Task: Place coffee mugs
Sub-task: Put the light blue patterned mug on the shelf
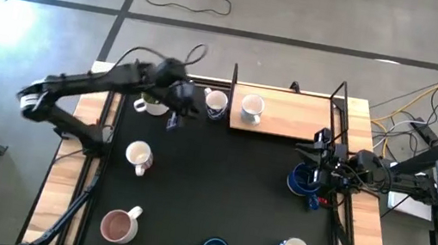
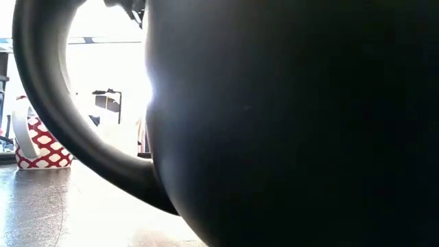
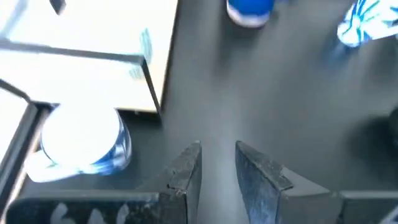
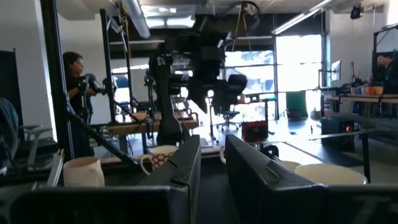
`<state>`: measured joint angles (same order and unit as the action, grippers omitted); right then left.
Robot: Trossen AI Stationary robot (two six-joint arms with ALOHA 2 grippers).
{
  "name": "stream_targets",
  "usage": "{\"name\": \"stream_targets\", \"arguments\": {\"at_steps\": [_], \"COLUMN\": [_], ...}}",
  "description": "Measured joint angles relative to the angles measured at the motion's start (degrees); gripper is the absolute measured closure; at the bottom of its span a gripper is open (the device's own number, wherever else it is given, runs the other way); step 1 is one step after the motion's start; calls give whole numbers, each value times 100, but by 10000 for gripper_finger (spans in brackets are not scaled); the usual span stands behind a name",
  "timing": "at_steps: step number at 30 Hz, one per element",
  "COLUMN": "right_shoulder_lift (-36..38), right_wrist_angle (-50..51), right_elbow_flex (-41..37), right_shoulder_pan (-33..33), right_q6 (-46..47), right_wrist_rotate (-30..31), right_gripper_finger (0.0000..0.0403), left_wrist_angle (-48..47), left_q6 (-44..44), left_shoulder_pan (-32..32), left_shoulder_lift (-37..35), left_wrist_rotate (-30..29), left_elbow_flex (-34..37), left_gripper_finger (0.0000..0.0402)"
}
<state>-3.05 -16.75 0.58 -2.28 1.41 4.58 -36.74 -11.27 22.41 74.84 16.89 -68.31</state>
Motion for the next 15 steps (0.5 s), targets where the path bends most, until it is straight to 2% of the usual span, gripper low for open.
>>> {"name": "stream_targets", "arguments": {"at_steps": [7, 11, 15], "right_shoulder_lift": [-7, -9, -10], "right_wrist_angle": [26, -2, -129], "right_elbow_flex": [0, 0, 2], "right_shoulder_pan": [0, 0, 0], "right_q6": [7, -153, 96], "right_wrist_rotate": [0, 0, -8], "right_gripper_finger": [337, 337, 337], "left_wrist_angle": [2544, 3530, 4059], "left_q6": [478, 641, 853], "left_shoulder_pan": [-4, -10, -10], "left_shoulder_lift": [-1094, -1242, -1126], "left_wrist_rotate": [10, 18, 16], "left_elbow_flex": [2008, 2782, 3137], "left_gripper_finger": [323, 322, 322]}}
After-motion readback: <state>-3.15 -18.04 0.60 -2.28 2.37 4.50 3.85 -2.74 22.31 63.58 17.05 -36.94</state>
